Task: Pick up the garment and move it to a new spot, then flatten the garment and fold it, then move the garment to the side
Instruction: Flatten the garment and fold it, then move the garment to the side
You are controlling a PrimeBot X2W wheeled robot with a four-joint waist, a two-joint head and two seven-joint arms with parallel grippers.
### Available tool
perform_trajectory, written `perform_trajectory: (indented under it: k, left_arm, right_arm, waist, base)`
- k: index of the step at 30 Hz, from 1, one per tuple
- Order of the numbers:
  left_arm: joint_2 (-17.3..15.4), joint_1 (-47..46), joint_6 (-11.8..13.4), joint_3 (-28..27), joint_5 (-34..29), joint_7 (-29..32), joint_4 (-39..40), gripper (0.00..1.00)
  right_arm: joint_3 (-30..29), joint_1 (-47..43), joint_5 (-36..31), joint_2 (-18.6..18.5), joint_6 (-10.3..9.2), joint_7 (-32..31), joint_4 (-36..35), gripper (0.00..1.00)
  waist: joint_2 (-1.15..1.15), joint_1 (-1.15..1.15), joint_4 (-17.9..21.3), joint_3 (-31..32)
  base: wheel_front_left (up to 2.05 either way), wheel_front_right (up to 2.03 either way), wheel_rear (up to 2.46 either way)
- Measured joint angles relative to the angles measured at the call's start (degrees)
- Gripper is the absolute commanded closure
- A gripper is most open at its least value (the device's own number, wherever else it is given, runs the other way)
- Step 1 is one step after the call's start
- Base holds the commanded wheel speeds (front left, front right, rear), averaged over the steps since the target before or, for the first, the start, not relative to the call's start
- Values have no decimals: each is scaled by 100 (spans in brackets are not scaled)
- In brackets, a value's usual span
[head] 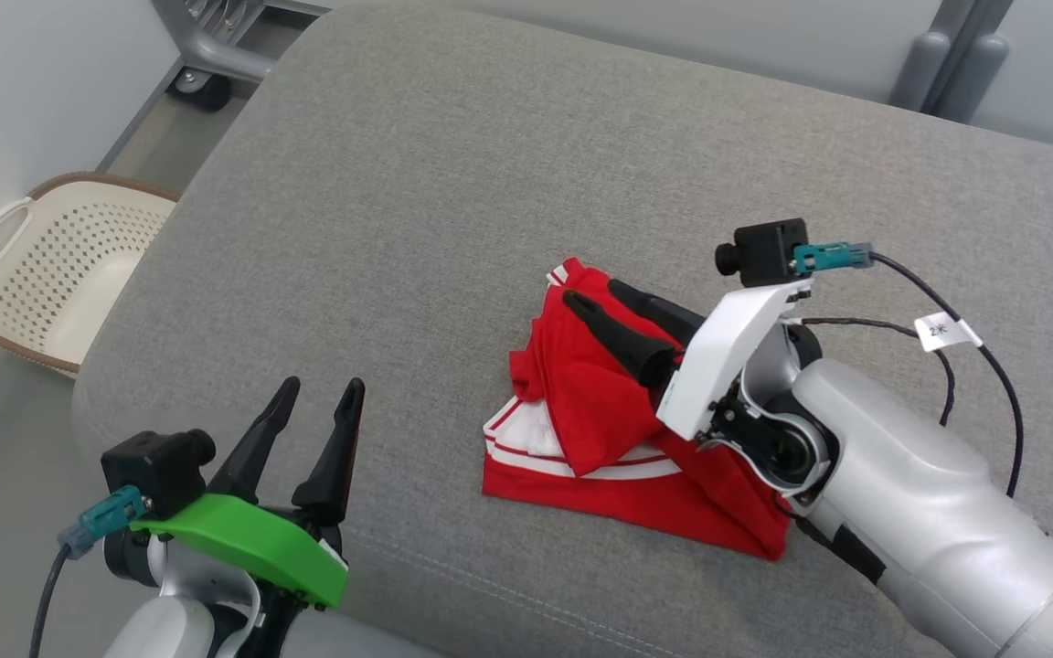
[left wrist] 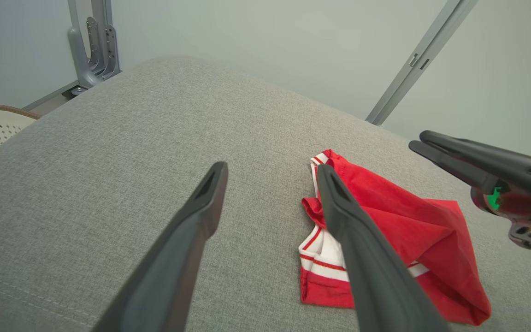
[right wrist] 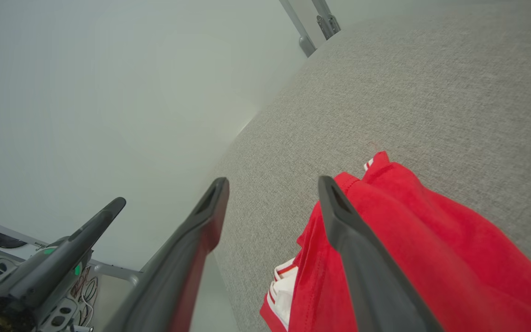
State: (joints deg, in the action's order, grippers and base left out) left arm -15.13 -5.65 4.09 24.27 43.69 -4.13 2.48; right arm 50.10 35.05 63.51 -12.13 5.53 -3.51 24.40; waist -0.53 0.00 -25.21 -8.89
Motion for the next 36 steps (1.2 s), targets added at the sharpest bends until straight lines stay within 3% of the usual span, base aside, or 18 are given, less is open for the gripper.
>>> perform_trajectory:
  k: [18,36]
  left_arm:
    - [-3,6,3,158,0,31,21,0]
    - [4,9,3,187,0,55,20,0]
  right_arm:
    - [-634,-364,241,-948,-12,398,1,0]
    - [-414,-1489,670,-967,-99,186,65,0]
  waist:
    - [0,0,496,101]
    - [0,0,542,90]
  base:
    - [0,0,0]
    - [0,0,0]
